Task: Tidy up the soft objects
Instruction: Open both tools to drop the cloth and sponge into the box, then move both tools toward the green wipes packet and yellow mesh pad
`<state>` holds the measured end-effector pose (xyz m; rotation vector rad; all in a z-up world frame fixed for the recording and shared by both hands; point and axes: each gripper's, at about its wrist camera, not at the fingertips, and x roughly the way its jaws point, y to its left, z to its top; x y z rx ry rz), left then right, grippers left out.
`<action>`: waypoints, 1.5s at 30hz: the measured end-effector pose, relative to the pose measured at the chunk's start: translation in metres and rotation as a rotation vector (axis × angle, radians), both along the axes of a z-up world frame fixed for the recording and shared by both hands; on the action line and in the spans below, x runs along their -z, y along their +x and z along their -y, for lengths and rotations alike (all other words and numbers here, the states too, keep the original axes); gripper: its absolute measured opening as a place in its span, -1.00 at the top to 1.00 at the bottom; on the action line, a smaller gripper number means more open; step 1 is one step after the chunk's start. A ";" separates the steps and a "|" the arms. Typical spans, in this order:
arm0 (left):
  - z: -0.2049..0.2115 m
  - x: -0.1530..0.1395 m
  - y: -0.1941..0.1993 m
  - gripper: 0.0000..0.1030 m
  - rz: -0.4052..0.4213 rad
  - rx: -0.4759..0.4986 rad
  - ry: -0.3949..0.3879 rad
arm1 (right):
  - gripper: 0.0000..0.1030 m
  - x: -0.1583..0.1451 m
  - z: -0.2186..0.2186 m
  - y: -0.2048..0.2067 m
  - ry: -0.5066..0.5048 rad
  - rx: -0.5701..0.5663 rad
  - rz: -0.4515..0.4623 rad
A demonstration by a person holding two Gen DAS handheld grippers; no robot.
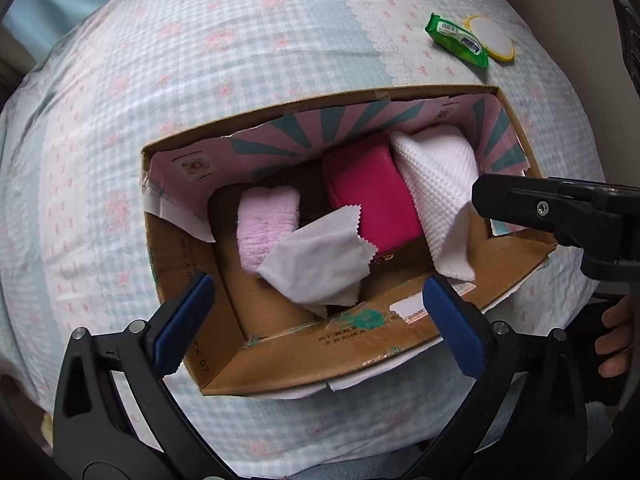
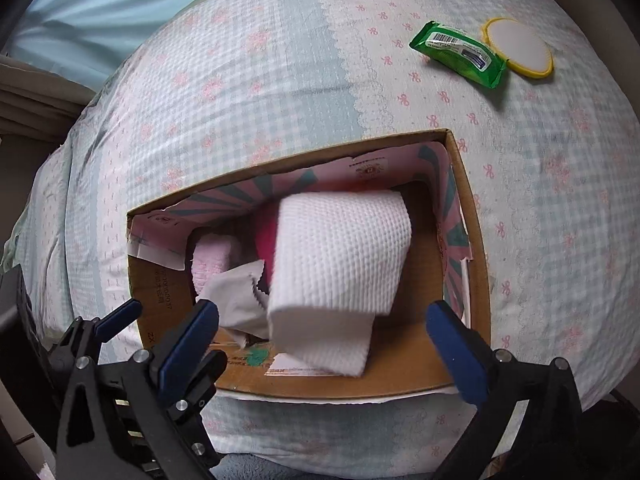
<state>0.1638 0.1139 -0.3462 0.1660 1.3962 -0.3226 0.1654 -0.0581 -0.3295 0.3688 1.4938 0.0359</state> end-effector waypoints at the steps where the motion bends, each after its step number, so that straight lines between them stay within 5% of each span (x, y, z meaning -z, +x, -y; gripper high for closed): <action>1: 0.001 0.000 0.000 -1.00 0.000 0.001 0.006 | -1.00 0.001 0.001 -0.001 -0.010 0.001 -0.007; 10: -0.007 -0.013 -0.004 -1.00 0.010 -0.033 -0.005 | -1.00 -0.007 0.010 -0.014 0.004 0.010 0.009; 24: -0.016 -0.064 -0.020 -1.00 0.101 -0.069 -0.012 | -1.00 -0.084 0.007 -0.039 -0.060 -0.070 0.207; 37: -0.005 -0.185 -0.056 -1.00 0.380 -0.169 -0.029 | -1.00 -0.216 0.057 -0.092 -0.177 -0.081 0.583; 45: 0.042 -0.229 -0.060 -1.00 0.478 -0.212 -0.091 | -1.00 -0.248 0.121 -0.094 -0.280 -0.066 0.658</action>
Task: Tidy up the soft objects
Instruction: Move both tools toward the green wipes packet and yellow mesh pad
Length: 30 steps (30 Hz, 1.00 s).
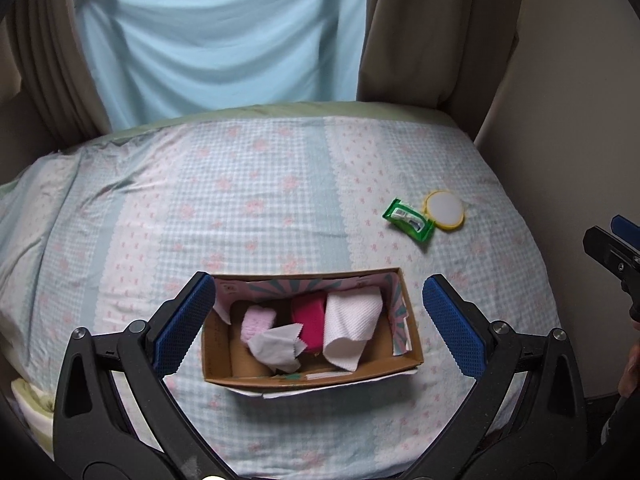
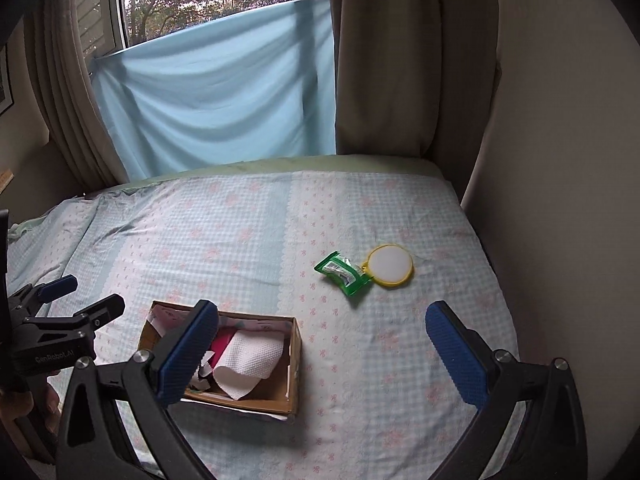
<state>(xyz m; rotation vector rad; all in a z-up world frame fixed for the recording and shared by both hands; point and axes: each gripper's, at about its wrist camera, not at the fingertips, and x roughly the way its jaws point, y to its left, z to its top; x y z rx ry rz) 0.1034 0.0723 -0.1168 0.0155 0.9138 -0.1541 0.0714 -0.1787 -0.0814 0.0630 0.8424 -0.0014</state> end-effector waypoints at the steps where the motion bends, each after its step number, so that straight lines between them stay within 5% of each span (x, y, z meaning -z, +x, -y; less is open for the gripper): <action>1: 0.009 -0.001 0.001 -1.00 0.004 0.001 -0.001 | -1.00 0.000 0.010 0.002 0.006 0.000 0.001; 17: 0.159 0.033 0.071 -1.00 -0.103 -0.108 -0.048 | -1.00 0.040 0.153 0.106 0.037 -0.096 -0.095; 30: 0.213 0.155 0.201 -1.00 -0.340 -0.248 -0.152 | -1.00 0.156 0.202 0.237 0.241 0.020 -0.329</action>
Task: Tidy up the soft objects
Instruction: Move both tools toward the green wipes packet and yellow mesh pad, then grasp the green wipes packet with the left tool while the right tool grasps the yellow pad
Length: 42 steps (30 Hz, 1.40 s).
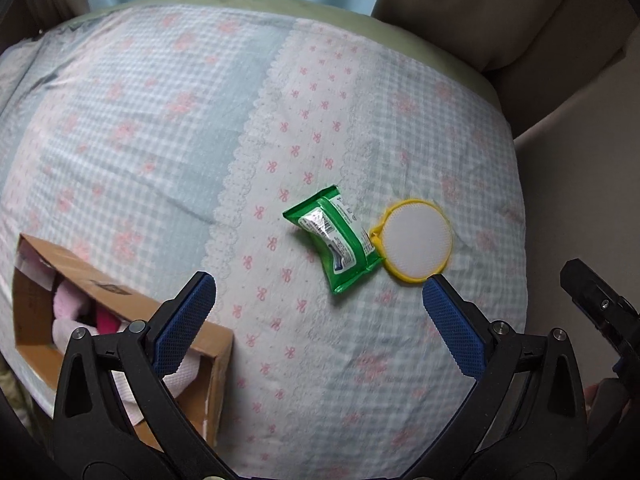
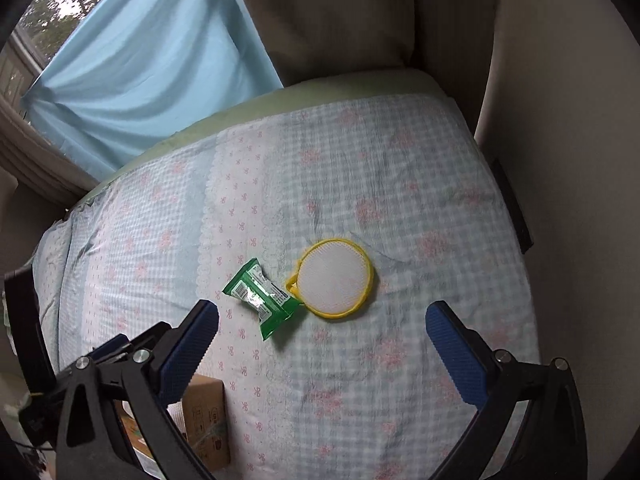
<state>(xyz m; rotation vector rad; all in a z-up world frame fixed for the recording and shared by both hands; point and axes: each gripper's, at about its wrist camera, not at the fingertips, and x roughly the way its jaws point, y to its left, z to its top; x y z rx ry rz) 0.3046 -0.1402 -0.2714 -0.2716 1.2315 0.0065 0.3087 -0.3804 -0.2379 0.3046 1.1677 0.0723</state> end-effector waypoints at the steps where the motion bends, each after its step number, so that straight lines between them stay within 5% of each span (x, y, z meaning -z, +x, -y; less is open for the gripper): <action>1: 0.003 0.011 0.010 -1.00 -0.013 -0.012 -0.001 | -1.00 0.012 0.000 0.011 0.010 0.014 -0.028; 12: 0.020 0.130 0.084 -0.99 -0.132 -0.086 -0.003 | -1.00 0.146 -0.018 0.101 0.058 0.190 -0.310; 21: 0.024 0.179 0.103 -0.93 -0.185 -0.081 0.011 | -0.99 0.200 -0.040 0.121 -0.046 0.219 -0.429; 23: 0.026 0.184 0.104 -0.69 -0.177 -0.072 0.009 | -0.98 0.203 -0.048 0.122 -0.095 0.213 -0.427; 24: 0.028 0.185 0.105 -0.51 -0.175 -0.061 0.020 | -0.86 0.204 -0.050 0.121 -0.115 0.216 -0.422; 27: 0.036 0.190 0.107 -0.44 -0.175 -0.006 0.036 | -0.68 0.204 -0.052 0.115 -0.132 0.220 -0.389; 29: 0.039 0.192 0.109 -0.15 -0.173 0.007 0.039 | -0.58 0.202 -0.049 0.108 -0.123 0.216 -0.364; 32: 0.034 0.190 0.105 -0.01 -0.166 0.004 0.033 | -0.26 0.197 -0.039 0.097 -0.115 0.223 -0.343; 37: 0.021 0.190 0.106 0.05 -0.155 0.012 0.018 | 0.17 0.190 -0.014 0.087 -0.075 0.244 -0.325; 42: 0.018 0.171 0.098 0.06 -0.138 0.010 0.009 | 0.38 0.177 0.013 0.072 -0.057 0.227 -0.298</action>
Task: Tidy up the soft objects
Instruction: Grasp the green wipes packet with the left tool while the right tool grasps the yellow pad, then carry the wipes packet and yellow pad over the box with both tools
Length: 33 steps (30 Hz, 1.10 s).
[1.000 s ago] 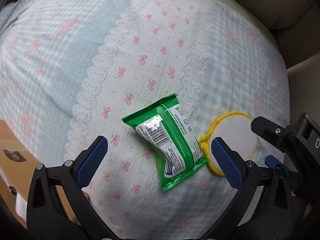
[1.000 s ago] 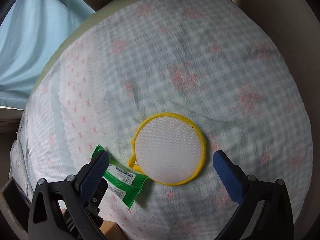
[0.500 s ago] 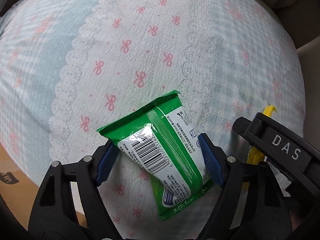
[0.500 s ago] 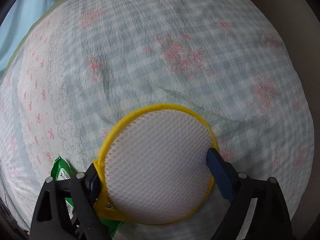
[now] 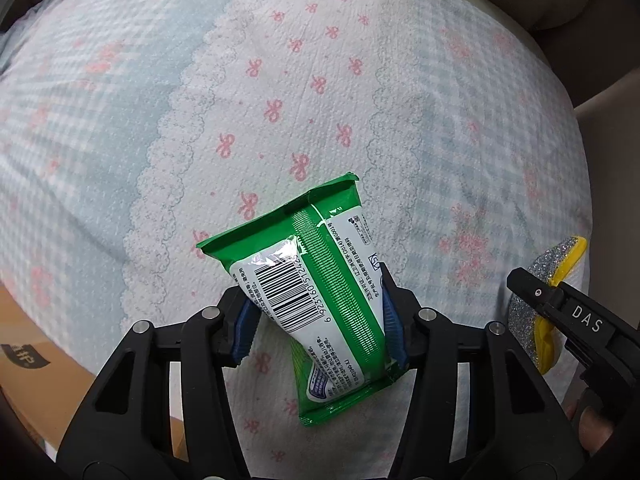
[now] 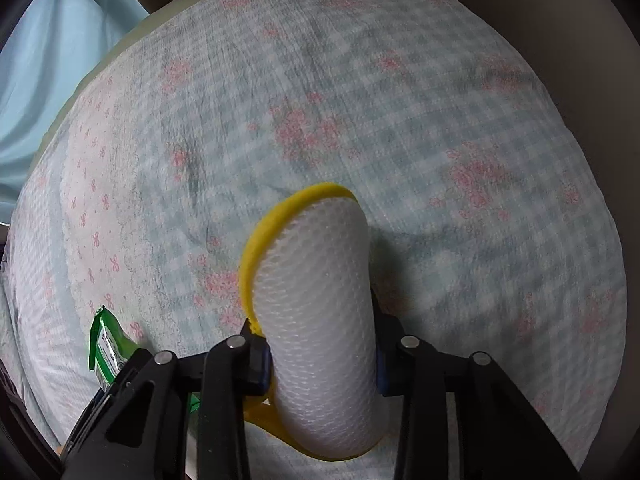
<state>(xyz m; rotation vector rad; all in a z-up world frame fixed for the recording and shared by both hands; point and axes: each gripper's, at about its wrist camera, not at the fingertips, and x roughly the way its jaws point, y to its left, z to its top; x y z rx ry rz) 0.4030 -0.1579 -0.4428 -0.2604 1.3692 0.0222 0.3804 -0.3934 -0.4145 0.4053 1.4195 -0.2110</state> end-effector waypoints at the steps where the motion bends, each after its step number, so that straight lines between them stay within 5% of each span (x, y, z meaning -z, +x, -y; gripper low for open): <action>1: 0.001 -0.005 -0.003 0.06 0.009 0.001 -0.001 | 0.39 -0.004 0.006 -0.002 0.006 0.000 0.011; 10: -0.010 -0.080 -0.030 0.06 0.108 0.016 -0.008 | 0.40 -0.101 0.005 -0.039 0.008 -0.090 0.157; 20: -0.037 -0.193 -0.093 0.06 0.233 0.038 -0.009 | 0.40 -0.204 -0.077 -0.086 0.039 -0.286 0.300; 26: -0.081 -0.232 -0.147 0.06 0.255 0.028 0.039 | 0.40 -0.220 -0.140 -0.106 0.083 -0.418 0.322; 33: -0.146 -0.236 -0.199 0.06 0.228 -0.043 0.060 | 0.40 -0.217 -0.206 -0.148 0.131 -0.535 0.293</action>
